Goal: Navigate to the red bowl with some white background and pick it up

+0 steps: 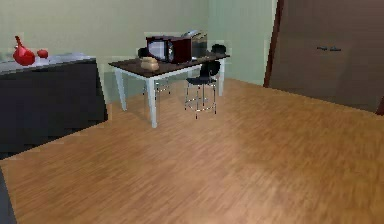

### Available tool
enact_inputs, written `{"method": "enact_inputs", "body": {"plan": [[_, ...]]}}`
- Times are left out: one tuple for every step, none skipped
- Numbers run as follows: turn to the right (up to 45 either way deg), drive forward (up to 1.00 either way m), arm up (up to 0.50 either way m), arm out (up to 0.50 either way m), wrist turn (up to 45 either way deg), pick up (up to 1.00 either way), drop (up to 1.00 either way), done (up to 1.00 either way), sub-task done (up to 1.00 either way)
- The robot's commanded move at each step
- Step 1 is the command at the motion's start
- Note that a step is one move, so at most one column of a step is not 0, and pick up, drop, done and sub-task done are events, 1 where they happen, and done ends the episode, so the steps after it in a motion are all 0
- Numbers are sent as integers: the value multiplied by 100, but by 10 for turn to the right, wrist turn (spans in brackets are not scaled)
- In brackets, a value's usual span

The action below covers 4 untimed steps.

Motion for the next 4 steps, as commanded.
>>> {"method": "enact_inputs", "body": {"plan": [[-30, 0, 0, 0, 0, 0, 0, 0, 0], [0, 15, 0, 0, 0, 0, 0, 0, 0], [-420, 0, 0, 0, 0, 0, 0, 0, 0], [0, 100, 0, 0, 0, 0, 0, 0, 0]]}}
